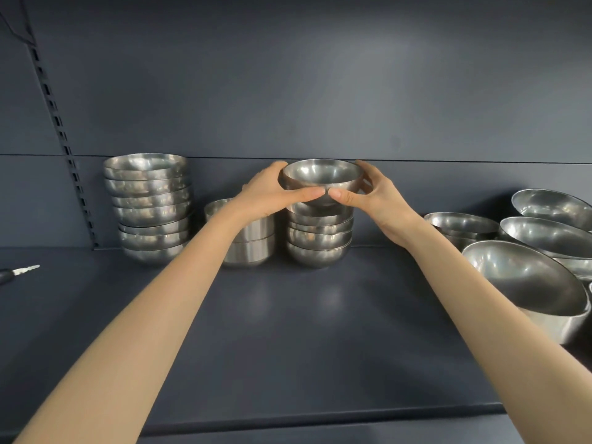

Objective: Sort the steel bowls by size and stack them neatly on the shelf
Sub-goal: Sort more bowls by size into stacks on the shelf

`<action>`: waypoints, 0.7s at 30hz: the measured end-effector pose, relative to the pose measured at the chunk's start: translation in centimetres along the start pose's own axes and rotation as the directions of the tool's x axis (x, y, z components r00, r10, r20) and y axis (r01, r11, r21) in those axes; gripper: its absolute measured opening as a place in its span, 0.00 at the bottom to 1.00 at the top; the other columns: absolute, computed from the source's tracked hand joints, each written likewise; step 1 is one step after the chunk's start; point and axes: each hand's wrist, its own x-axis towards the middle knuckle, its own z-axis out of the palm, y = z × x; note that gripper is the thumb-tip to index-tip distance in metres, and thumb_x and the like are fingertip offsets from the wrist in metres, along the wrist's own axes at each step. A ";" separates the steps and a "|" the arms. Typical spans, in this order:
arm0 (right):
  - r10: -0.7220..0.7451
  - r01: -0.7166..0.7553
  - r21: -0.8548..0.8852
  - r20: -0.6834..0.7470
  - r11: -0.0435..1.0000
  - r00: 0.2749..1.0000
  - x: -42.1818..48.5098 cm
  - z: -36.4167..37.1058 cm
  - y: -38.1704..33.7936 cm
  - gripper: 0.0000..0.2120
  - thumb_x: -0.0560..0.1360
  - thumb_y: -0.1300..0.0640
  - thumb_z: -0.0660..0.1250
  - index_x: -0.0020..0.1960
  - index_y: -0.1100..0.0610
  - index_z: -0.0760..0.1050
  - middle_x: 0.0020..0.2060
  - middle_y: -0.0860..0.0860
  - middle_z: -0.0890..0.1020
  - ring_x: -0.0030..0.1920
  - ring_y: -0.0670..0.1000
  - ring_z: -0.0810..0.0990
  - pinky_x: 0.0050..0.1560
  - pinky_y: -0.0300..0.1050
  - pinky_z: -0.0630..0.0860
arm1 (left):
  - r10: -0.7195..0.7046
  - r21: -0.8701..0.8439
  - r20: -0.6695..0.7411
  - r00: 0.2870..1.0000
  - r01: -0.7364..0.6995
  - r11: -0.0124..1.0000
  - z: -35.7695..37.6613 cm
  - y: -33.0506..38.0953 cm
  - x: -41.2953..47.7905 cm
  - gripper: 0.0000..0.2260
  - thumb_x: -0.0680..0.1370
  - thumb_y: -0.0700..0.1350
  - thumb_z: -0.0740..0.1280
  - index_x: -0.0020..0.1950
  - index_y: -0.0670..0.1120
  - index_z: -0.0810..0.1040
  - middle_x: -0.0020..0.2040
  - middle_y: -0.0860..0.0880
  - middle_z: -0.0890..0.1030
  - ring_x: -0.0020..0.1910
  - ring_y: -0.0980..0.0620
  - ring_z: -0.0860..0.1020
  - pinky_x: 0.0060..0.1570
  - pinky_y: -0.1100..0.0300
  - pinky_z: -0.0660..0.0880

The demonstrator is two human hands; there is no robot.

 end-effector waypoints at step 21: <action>0.088 -0.088 -0.006 0.087 0.996 0.992 1.1 0.5 4.2 0.41 0.70 0.56 0.74 0.76 0.55 0.55 0.61 0.45 0.72 0.60 0.44 0.73 0.48 0.31 0.73 | -0.088 0.509 0.058 0.994 0.046 0.859 1.0 -1.2 1.3 0.27 0.69 0.71 0.63 0.48 0.48 0.72 0.46 0.54 0.76 0.61 0.47 0.72 0.72 0.37 0.49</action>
